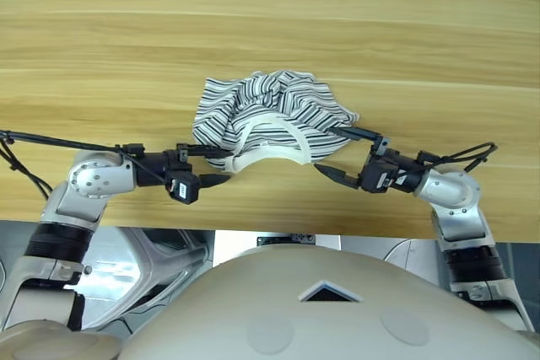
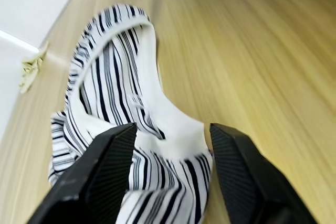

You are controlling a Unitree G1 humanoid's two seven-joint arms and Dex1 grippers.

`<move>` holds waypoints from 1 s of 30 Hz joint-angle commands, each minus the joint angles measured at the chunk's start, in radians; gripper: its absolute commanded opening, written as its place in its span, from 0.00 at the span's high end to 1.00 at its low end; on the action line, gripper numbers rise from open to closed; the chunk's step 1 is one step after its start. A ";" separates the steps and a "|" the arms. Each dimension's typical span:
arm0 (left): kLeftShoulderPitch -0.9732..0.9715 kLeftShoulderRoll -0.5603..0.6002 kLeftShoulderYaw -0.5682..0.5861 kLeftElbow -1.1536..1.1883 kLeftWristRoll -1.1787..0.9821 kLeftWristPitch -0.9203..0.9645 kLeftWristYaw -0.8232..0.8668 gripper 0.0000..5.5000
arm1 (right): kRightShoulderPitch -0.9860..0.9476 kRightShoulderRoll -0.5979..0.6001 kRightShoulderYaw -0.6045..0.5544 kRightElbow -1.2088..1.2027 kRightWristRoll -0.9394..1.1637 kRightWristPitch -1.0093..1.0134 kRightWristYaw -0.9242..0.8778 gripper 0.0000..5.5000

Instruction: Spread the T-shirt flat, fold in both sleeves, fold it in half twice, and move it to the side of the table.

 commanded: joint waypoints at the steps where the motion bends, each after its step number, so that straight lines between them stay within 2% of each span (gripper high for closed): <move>1: -0.006 0.035 -0.006 0.008 0.022 -0.005 0.020 0.53 | -0.005 -0.042 0.017 -0.009 -0.015 0.013 -0.021 0.35; 12: -0.025 0.058 -0.022 0.025 0.049 0.008 0.055 0.53 | 0.004 -0.124 0.056 -0.022 0.003 -0.005 -0.028 0.35; 21: -0.068 0.042 -0.037 0.064 0.104 0.015 0.098 0.53 | 0.005 -0.152 0.075 -0.013 -0.006 -0.016 -0.046 0.35; 30: -0.066 0.063 -0.054 0.017 0.068 0.035 0.091 0.53 | -0.012 -0.150 0.084 0.010 -0.038 0.002 -0.084 0.35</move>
